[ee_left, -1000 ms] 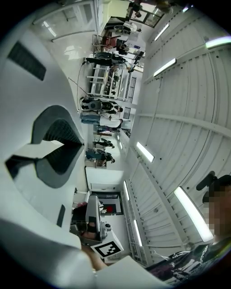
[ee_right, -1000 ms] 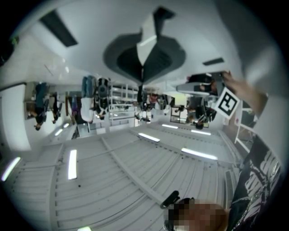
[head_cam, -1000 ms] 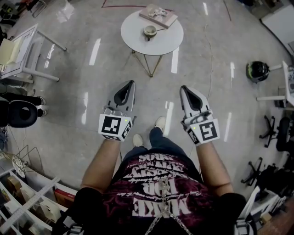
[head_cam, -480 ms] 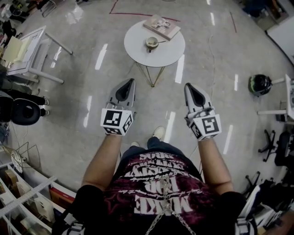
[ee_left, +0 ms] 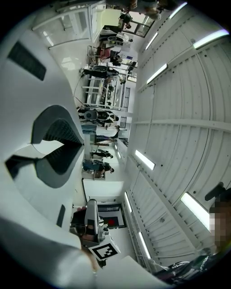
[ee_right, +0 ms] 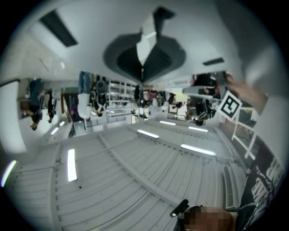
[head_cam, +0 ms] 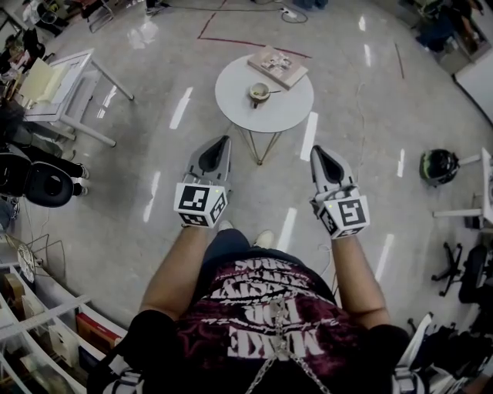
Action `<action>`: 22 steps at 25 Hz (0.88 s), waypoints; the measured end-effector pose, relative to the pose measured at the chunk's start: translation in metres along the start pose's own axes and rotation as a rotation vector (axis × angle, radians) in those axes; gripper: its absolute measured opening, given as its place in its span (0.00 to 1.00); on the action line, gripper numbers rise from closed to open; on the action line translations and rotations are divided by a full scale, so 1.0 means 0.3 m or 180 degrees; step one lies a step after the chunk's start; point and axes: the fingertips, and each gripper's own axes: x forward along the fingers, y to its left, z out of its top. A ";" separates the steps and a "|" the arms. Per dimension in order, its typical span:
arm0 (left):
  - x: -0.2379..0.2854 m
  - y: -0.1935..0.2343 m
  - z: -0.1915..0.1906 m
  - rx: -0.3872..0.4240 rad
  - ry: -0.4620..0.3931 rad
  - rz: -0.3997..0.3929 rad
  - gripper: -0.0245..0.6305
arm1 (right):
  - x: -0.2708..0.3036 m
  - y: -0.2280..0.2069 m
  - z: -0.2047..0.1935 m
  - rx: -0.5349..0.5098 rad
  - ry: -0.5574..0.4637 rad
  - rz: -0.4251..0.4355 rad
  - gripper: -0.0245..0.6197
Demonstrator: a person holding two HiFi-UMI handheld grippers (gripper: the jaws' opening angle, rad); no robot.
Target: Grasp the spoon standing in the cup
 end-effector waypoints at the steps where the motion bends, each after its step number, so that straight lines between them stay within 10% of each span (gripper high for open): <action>1: 0.005 0.001 0.012 0.0005 -0.0027 -0.0002 0.07 | 0.008 -0.005 0.003 -0.0002 -0.0003 0.0008 0.09; 22: 0.241 0.139 0.040 0.0012 -0.0001 -0.0229 0.07 | 0.250 -0.129 0.004 0.0075 0.0044 -0.0140 0.09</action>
